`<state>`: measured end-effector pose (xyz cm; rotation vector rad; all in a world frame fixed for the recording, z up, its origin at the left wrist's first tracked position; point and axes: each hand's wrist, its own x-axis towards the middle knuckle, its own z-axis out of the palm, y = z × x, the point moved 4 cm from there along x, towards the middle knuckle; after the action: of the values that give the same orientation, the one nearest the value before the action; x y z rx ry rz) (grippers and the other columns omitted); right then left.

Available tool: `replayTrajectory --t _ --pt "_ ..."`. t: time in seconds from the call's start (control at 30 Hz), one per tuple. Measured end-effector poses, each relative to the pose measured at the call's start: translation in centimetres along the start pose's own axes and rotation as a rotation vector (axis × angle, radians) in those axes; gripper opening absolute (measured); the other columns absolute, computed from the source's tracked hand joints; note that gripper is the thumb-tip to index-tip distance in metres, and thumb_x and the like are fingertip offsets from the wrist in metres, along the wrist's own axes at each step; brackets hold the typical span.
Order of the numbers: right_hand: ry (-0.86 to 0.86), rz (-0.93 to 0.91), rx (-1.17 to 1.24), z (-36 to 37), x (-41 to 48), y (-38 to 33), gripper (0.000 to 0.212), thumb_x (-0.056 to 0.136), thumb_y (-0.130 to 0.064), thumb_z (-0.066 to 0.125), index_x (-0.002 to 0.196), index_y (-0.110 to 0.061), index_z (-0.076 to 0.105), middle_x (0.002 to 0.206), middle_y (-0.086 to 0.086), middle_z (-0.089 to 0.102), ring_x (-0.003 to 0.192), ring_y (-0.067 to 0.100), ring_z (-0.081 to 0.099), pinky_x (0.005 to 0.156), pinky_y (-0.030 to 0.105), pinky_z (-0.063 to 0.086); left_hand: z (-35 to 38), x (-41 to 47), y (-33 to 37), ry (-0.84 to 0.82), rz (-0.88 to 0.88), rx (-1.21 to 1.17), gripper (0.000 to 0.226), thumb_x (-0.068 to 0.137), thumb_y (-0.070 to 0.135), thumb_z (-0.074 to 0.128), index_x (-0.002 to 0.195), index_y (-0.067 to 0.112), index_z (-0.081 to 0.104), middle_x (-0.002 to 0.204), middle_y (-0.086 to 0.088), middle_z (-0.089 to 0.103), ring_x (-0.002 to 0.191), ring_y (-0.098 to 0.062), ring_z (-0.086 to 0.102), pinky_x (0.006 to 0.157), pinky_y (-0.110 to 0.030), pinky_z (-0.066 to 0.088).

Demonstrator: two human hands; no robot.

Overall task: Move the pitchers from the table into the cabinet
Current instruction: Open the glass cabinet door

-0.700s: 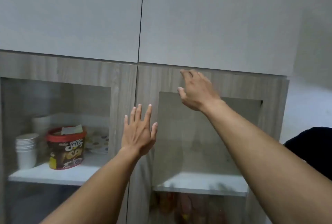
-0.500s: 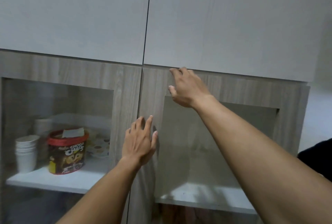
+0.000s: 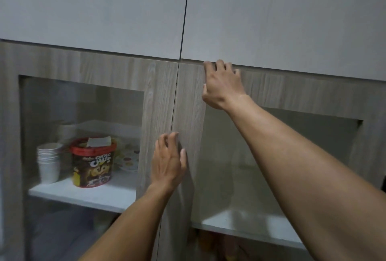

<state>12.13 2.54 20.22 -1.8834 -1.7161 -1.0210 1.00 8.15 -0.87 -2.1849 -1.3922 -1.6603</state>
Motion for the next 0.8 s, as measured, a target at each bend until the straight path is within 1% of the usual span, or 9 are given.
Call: replayTrajectory --t 0.1,0.17,0.23,0.33,0.47,0.53,0.63,0.7,0.8 --pt "-0.020 0.013 0.012 -1.0 -0.5 0.0 0.054 0.087 -0.022 0.048 0.139 -0.008 0.042 0.136 0.021 0.047 0.126 0.041 0.043 0.101 0.056 0.038 -0.5 -0.6 -0.6 -0.010 -0.245 -0.216 0.051 0.092 0.038 0.057 0.135 0.015 0.042 0.123 -0.007 0.050 0.103 -0.024 0.055 0.085 -0.039 0.051" --pt "-0.042 0.016 0.027 -1.9 -1.2 -0.4 0.055 0.088 -0.022 0.047 0.140 -0.008 0.042 0.137 0.020 0.046 0.127 0.041 0.042 0.101 0.055 0.037 -0.8 -1.1 -1.1 -0.097 -0.306 -0.234 0.055 0.094 0.045 0.051 0.138 0.011 0.045 0.128 -0.011 0.056 0.114 -0.028 0.056 0.094 -0.039 0.048" --pt "-0.063 0.025 0.048 -2.9 -1.8 -0.7 0.056 0.088 -0.023 0.047 0.142 -0.009 0.041 0.139 0.019 0.044 0.129 0.040 0.041 0.102 0.054 0.037 -1.3 -1.5 -1.4 -0.181 -0.324 -0.256 0.055 0.096 0.049 0.047 0.133 0.008 0.050 0.123 -0.016 0.062 0.111 -0.033 0.059 0.088 -0.039 0.049" --pt "-0.100 0.037 0.066 -5.2 -3.7 -1.5 0.062 0.090 -0.035 0.050 0.147 -0.015 0.036 0.141 0.019 0.042 0.132 0.039 0.038 0.104 0.055 0.037 -3.8 -2.7 -0.9 -0.184 -0.275 -0.305 0.036 0.094 0.049 0.049 0.099 0.013 0.053 0.092 -0.013 0.066 0.082 -0.032 0.061 0.065 -0.033 0.041" --pt "-0.183 0.095 0.100 -9.2 -6.7 -3.0 0.081 0.089 -0.065 0.049 0.156 -0.029 0.022 0.152 0.019 0.032 0.143 0.039 0.029 0.113 0.059 0.033 -7.7 -5.4 0.3 -0.186 -0.190 -0.291 0.038 0.091 0.052 0.053 0.098 0.015 0.054 0.084 -0.006 0.065 0.076 -0.027 0.061 0.066 -0.035 0.048" --pt "-0.201 0.142 0.139 -11.5 -8.4 -3.7 0.085 0.087 -0.074 0.045 0.156 -0.030 0.022 0.154 0.019 0.031 0.144 0.039 0.028 0.115 0.058 0.031 -9.6 -7.0 1.1 -0.189 -0.153 -0.304 0.039 0.088 0.056 0.053 0.093 0.018 0.055 0.080 -0.005 0.067 0.075 -0.028 0.064 0.067 -0.039 0.054" --pt "-0.200 0.217 0.225 -15.0 -11.1 -4.6 0.090 0.085 -0.080 0.043 0.155 -0.027 0.024 0.153 0.018 0.032 0.144 0.038 0.031 0.115 0.056 0.033 -12.8 -9.3 2.9 -0.197 -0.076 -0.300 0.039 0.086 0.058 0.052 0.087 0.019 0.053 0.073 -0.002 0.064 0.067 -0.024 0.063 0.061 -0.038 0.055" --pt "-0.191 0.273 0.265 -17.3 -13.3 -5.0 0.094 0.082 -0.082 0.043 0.154 -0.025 0.024 0.154 0.016 0.034 0.143 0.038 0.034 0.114 0.054 0.035 -15.1 -11.1 4.4 -0.233 -0.021 -0.304 0.034 0.089 0.051 0.057 0.084 0.017 0.052 0.071 -0.004 0.063 0.064 -0.022 0.060 0.057 -0.035 0.051" --pt "-0.171 0.323 0.266 -20.7 -16.1 -4.8 0.096 0.079 -0.084 0.044 0.150 -0.022 0.029 0.148 0.014 0.042 0.136 0.036 0.044 0.109 0.051 0.041 -17.6 -13.7 7.0 -0.277 0.082 -0.373 0.030 0.087 0.046 0.057 0.082 0.017 0.051 0.069 -0.004 0.062 0.062 -0.025 0.061 0.057 -0.038 0.053"
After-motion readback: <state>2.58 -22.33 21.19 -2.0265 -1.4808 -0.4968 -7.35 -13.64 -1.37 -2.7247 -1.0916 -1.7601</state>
